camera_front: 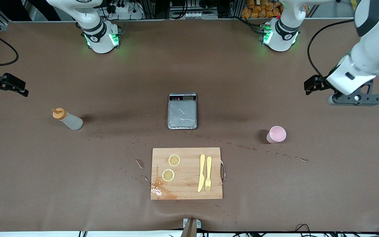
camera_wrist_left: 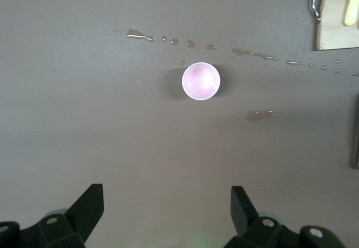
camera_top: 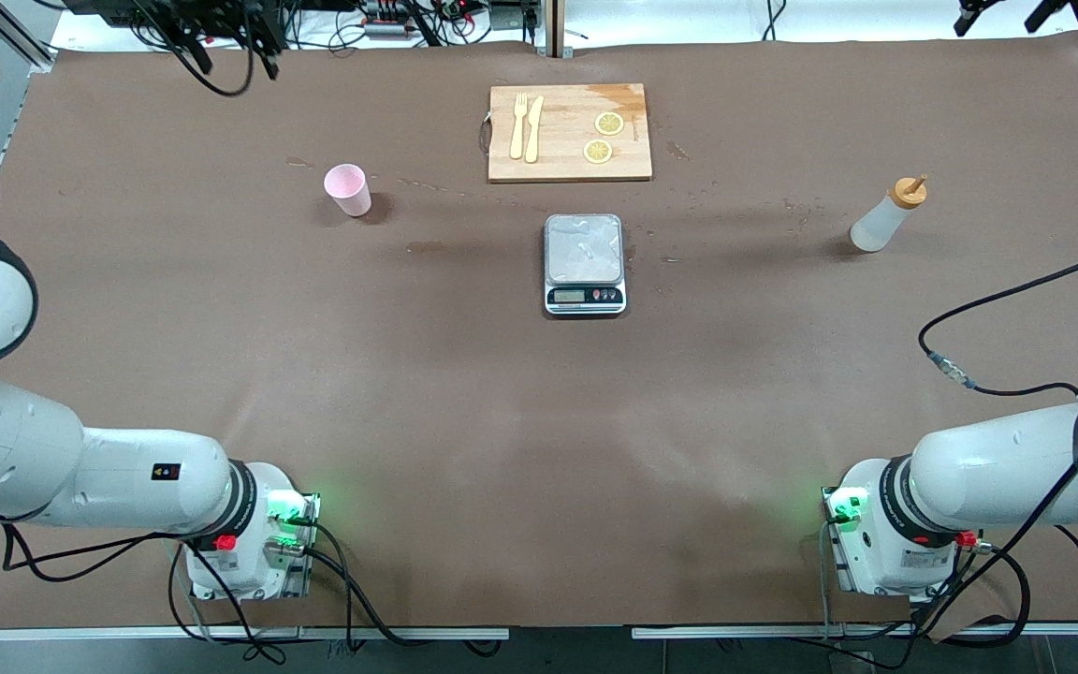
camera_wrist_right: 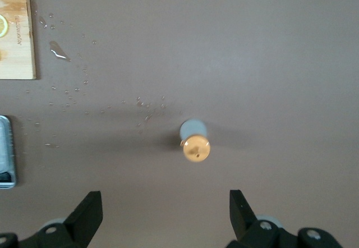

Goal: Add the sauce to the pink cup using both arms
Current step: 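Reach the left gripper down to the pink cup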

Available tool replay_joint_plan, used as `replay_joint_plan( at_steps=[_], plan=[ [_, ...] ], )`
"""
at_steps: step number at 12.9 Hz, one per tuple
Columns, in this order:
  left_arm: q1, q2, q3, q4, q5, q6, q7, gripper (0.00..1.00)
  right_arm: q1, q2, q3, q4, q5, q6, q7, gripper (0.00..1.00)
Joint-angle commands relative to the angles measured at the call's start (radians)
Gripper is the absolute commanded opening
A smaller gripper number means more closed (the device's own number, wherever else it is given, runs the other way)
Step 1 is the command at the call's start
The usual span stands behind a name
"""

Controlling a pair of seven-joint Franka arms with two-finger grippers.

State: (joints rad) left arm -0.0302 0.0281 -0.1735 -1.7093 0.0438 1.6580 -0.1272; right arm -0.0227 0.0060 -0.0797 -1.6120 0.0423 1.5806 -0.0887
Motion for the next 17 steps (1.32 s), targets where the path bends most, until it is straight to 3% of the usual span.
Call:
replay_joint_plan(
  at_steps=[1, 4, 7, 15, 17],
  plan=[
    [-0.004, -0.024, -0.008, -0.143, 0.019, 0.161, -0.011, 1.00, -0.112, 0.017, 0.003, -0.009, 0.106, -0.039, 0.021, 1.00],
    [0.001, 0.021, -0.006, -0.249, 0.013, 0.353, -0.011, 1.00, -0.149, 0.040, 0.003, -0.011, 0.117, -0.063, 0.024, 1.00],
    [0.006, 0.136, -0.003, -0.250, 0.016, 0.465, -0.009, 1.00, -0.235, 0.096, 0.003, -0.011, 0.221, -0.132, 0.229, 1.00],
    [0.044, 0.286, -0.001, -0.242, 0.027, 0.572, 0.009, 1.00, -0.431, 0.264, 0.003, -0.016, 0.413, -0.200, 0.498, 1.00],
    [0.050, 0.329, -0.001, -0.239, 0.027, 0.626, 0.043, 1.00, -0.436, 0.317, 0.003, -0.013, 0.418, -0.200, 0.631, 1.00]
  ],
)
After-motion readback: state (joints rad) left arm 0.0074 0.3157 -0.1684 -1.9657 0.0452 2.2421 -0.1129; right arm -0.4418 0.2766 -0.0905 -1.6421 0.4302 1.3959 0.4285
